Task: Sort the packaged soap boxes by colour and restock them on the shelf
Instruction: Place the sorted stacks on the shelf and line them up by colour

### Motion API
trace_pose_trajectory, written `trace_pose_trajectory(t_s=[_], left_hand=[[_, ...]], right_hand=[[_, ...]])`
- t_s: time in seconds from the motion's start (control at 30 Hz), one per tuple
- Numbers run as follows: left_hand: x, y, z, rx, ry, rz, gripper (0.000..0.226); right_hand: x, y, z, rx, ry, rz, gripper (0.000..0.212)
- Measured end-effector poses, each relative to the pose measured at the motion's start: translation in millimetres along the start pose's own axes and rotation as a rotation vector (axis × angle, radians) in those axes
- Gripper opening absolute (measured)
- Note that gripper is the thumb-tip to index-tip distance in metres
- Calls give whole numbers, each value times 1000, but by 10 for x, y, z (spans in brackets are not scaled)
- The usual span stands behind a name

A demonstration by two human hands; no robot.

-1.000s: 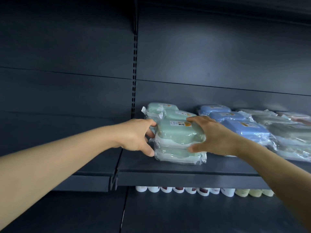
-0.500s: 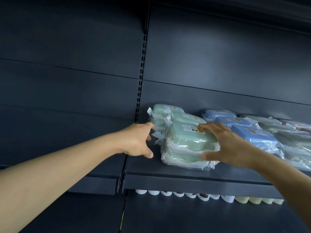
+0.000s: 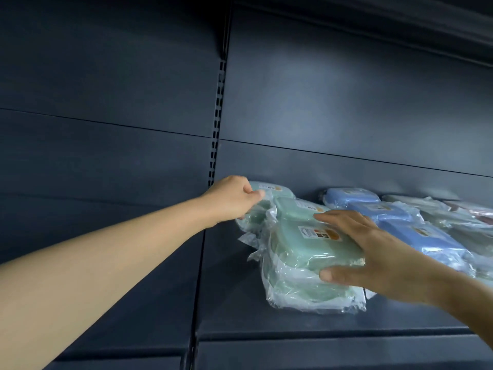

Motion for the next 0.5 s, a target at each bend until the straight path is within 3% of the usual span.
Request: trace_pose_trajectory(t_s=[0.2, 0.37, 0.5], left_hand=[[-72, -163, -221, 144, 30, 117, 53], [-106, -146, -341, 91, 29, 142, 20], [-104, -69, -252, 30, -14, 187, 27]], right_hand=[[58, -77, 67, -7, -13, -35, 83], [95, -15, -13, 30, 71, 47, 73], [92, 113, -24, -42, 132, 96, 74]])
Point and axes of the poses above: each hand's wrist, its own y-axis away from the middle knuckle, its own z-axis out of the back of the hand, x = y × z, the point moved 4 cm from there along -y, towards the middle knuckle, and after that the axes turned 10 degrees about -x, right-handed, at the moved point
